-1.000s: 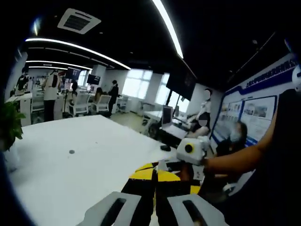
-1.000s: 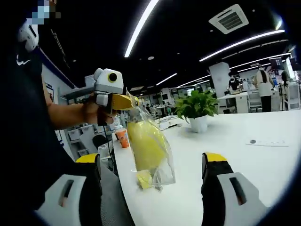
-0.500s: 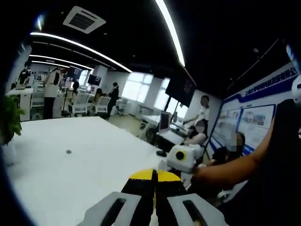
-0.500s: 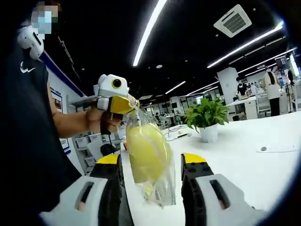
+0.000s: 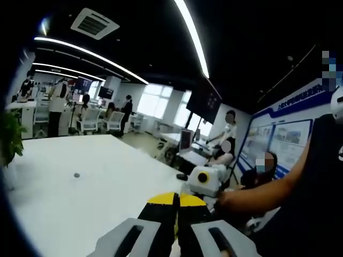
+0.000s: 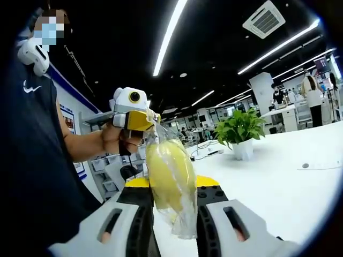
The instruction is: Compare the silicone blocks by pressing each to a similar depth, holding the contact briefly, and releasing to observe deformation and rebound differences across the visible hardness samples.
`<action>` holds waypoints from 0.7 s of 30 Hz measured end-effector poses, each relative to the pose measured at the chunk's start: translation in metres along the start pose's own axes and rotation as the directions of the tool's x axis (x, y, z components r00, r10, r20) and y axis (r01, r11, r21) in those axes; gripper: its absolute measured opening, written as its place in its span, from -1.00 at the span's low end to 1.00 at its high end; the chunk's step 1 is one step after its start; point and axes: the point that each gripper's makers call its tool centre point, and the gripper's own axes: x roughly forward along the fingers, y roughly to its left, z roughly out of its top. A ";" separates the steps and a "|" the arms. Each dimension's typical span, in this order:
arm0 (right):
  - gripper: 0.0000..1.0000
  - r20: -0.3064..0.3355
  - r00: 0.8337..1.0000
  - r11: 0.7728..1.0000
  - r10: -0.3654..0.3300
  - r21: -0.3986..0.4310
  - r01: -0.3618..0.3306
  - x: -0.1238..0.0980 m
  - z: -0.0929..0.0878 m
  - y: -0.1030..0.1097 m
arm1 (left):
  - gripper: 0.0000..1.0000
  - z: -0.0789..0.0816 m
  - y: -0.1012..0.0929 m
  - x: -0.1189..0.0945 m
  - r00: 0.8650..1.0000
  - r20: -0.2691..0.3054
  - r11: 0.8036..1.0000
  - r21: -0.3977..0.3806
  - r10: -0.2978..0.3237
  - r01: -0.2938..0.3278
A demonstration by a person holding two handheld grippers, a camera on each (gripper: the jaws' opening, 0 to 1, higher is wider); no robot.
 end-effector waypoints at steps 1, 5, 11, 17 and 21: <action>-0.64 -0.022 1.000 1.000 0.010 0.013 -0.010 0.000 -0.002 0.002 | -1.00 -0.001 0.000 0.000 1.000 -0.003 1.000 0.002 -0.002 0.002; -0.72 -0.055 0.998 0.999 0.002 0.034 0.000 -0.001 -0.002 0.003 | -1.00 -0.004 0.000 -0.001 1.000 -0.005 1.000 0.019 -0.001 0.001; -0.80 -0.097 0.995 0.996 0.009 0.086 0.000 0.001 -0.002 0.008 | -1.00 -0.003 0.002 -0.004 1.000 0.017 0.999 0.033 -0.002 0.001; -0.85 -0.113 0.993 0.991 0.026 0.133 -0.011 0.003 0.001 0.015 | -1.00 0.003 0.002 -0.007 0.997 0.079 1.000 0.009 -0.008 0.007; -0.87 -0.111 0.993 0.989 0.037 0.149 -0.020 0.003 0.004 0.016 | -1.00 0.005 0.001 -0.008 0.994 0.110 1.000 0.019 -0.017 0.015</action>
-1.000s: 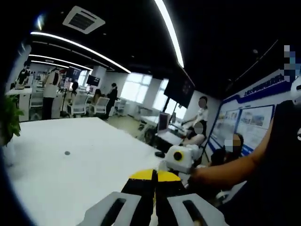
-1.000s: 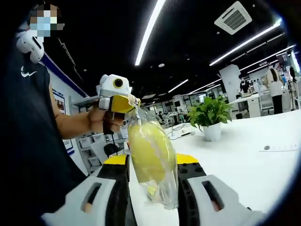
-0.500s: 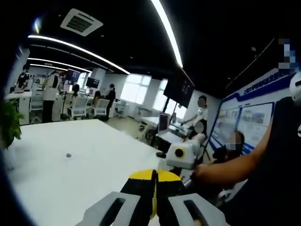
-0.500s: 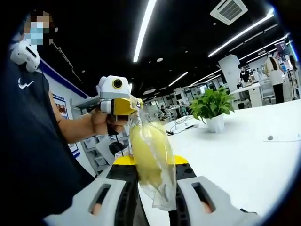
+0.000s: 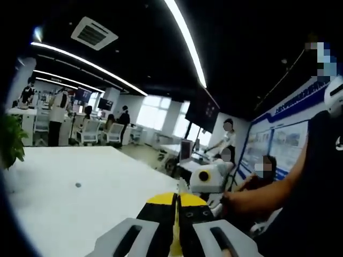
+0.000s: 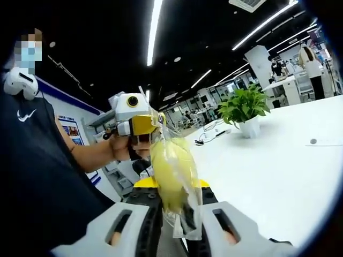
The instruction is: Compare the silicone blocks by pressing each to a similar depth, holding the contact briefly, and releasing to observe deformation and rebound differences across the visible hardness samples.
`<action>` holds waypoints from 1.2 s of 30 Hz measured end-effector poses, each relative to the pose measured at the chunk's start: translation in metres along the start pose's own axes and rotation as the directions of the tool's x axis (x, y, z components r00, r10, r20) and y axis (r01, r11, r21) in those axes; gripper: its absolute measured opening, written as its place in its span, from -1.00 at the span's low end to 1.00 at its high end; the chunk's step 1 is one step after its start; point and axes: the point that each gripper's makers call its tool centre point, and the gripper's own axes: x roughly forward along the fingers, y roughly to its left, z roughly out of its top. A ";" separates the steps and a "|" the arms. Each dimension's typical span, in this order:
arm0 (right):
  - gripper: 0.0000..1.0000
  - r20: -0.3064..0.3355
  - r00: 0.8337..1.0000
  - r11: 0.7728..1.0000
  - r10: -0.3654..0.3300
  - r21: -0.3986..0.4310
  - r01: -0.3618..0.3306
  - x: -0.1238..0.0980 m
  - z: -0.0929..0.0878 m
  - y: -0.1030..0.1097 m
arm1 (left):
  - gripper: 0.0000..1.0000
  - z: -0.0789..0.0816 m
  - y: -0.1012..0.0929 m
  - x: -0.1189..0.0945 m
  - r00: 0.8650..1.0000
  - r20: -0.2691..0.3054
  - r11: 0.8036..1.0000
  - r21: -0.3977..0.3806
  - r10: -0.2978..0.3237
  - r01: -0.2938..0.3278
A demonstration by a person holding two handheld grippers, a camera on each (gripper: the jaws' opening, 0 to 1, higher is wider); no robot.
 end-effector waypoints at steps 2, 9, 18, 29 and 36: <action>-0.87 -0.007 1.000 1.000 0.001 0.008 -0.001 -0.001 -0.001 -0.001 | -0.99 0.000 0.000 0.000 1.000 0.005 1.000 -0.002 -0.002 0.002; -0.89 -0.024 1.000 1.000 0.002 0.010 -0.002 0.000 -0.002 0.001 | -0.95 0.000 -0.002 0.004 1.000 0.017 1.000 0.015 -0.005 0.005; -0.91 -0.043 0.998 0.999 0.035 0.036 -0.033 -0.002 -0.009 0.006 | -0.98 -0.008 -0.005 0.004 0.999 -0.010 0.999 0.006 -0.033 0.033; -0.91 -0.061 0.997 0.997 0.055 0.055 -0.052 -0.004 -0.013 0.006 | -0.97 -0.013 -0.005 0.006 0.999 -0.031 0.999 0.003 -0.040 0.040; -0.89 -0.056 0.997 0.996 0.043 0.086 -0.039 -0.007 -0.012 0.000 | -1.00 -0.013 -0.002 0.011 1.000 -0.029 0.998 0.068 0.001 0.001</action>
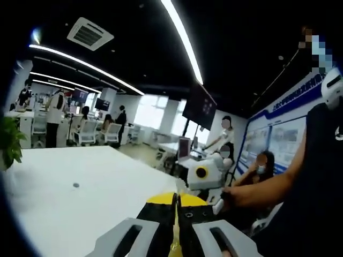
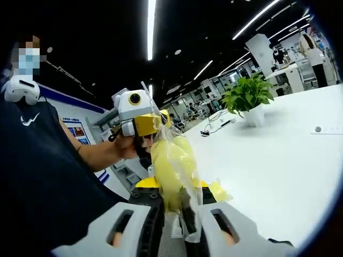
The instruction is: Compare the silicone blocks by pressing each to a similar depth, holding the contact briefly, and releasing to observe deformation and rebound differences across the visible hardness samples.
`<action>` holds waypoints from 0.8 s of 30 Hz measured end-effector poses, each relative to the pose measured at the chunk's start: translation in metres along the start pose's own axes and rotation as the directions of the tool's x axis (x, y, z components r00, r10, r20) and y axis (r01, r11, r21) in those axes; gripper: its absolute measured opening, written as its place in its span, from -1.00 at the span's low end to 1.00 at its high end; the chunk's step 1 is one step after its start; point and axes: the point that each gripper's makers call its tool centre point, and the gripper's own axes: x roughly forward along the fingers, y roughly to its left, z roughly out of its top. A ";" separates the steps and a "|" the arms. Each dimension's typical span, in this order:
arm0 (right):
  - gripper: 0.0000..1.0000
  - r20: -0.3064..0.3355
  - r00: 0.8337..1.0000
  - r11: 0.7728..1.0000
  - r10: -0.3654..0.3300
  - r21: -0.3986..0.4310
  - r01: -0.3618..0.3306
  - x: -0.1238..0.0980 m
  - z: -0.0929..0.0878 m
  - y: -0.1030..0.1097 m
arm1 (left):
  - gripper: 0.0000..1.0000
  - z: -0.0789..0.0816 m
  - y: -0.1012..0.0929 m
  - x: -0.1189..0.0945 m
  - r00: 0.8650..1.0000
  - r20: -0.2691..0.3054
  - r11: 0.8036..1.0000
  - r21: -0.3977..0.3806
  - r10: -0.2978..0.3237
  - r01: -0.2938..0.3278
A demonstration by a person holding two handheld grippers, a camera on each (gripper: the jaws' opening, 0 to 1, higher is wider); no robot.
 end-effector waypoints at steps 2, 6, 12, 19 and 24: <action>-0.88 0.000 1.000 1.000 0.003 -0.004 -0.003 -0.002 -0.001 0.000 | -1.00 -0.001 -0.002 0.002 1.000 -0.007 0.999 0.033 -0.007 0.008; -0.87 -0.002 1.000 1.000 0.001 -0.013 -0.001 -0.002 -0.002 0.001 | -0.98 -0.001 -0.001 0.001 1.000 -0.004 1.000 0.018 -0.015 0.015; -0.84 0.003 1.000 1.000 0.019 -0.003 -0.019 -0.003 -0.001 0.004 | -0.96 0.001 -0.009 0.001 0.997 0.023 0.994 -0.081 -0.073 0.074; -0.76 0.046 0.998 0.999 -0.032 -0.006 0.033 -0.002 0.002 -0.005 | -1.00 0.004 0.000 0.002 1.000 0.024 0.997 -0.079 0.000 0.001; -0.68 0.063 0.997 0.999 -0.053 -0.007 0.054 -0.001 0.005 -0.006 | -1.00 0.009 -0.003 0.004 1.000 0.021 0.998 -0.069 0.008 -0.006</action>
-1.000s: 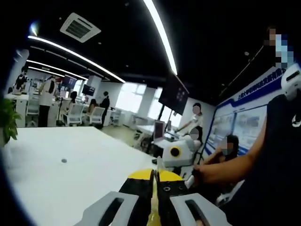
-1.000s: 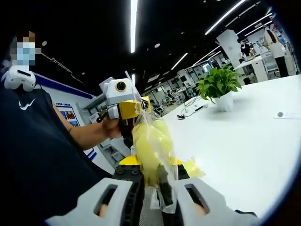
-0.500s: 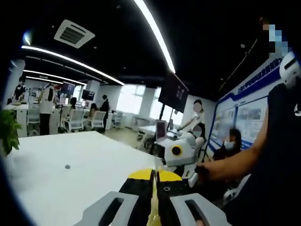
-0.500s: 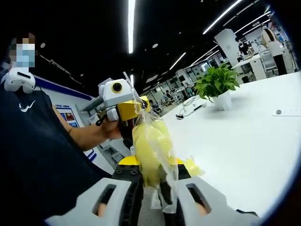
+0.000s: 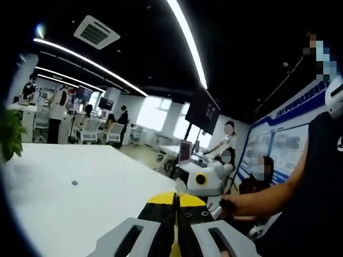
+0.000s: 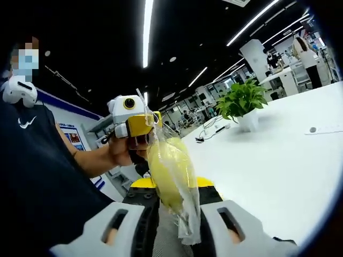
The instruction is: Compare the silicone blocks by pressing each to a similar depth, holding the contact briefly, and releasing to observe deformation and rebound differences across the visible hardness samples.
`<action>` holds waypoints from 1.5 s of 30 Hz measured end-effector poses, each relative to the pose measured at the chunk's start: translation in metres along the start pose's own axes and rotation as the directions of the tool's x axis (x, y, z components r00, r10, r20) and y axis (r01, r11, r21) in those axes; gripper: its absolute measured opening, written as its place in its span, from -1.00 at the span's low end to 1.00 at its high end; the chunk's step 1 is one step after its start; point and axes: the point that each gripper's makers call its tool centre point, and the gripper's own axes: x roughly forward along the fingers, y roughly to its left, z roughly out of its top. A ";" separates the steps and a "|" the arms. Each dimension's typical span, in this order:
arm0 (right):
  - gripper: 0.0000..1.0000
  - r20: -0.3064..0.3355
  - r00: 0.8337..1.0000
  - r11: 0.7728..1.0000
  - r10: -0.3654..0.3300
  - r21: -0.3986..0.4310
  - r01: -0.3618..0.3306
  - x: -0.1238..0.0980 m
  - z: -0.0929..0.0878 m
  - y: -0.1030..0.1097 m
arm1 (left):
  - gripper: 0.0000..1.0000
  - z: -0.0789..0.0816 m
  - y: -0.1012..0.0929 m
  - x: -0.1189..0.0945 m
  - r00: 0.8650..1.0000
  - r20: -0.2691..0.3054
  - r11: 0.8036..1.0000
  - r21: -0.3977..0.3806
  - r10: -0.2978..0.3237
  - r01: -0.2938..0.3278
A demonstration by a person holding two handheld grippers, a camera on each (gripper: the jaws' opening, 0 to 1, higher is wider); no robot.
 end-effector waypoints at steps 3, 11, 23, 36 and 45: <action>-0.54 0.010 0.999 0.997 -0.052 -0.056 0.052 0.000 0.002 -0.006 | -1.00 0.001 -0.002 -0.001 1.000 0.006 1.000 0.007 -0.006 0.006; 0.41 0.088 0.975 0.965 -0.203 -0.151 0.215 -0.014 0.016 -0.026 | -1.00 -0.005 0.007 -0.001 1.000 -0.005 1.000 0.000 0.010 -0.010; 0.93 0.135 0.897 0.867 -0.421 -0.229 0.442 -0.059 0.013 -0.050 | -1.00 -0.004 0.010 0.002 1.000 0.019 0.999 -0.048 0.025 -0.024; 0.93 0.153 0.836 0.808 -0.527 -0.215 0.548 -0.093 -0.002 -0.064 | -1.00 -0.037 0.021 0.013 0.998 0.012 0.995 -0.082 0.057 -0.056; 0.93 0.063 0.808 0.768 -0.586 -0.277 0.578 -0.100 -0.046 -0.071 | -1.00 -0.055 0.025 0.021 0.997 0.005 0.994 -0.074 0.076 -0.075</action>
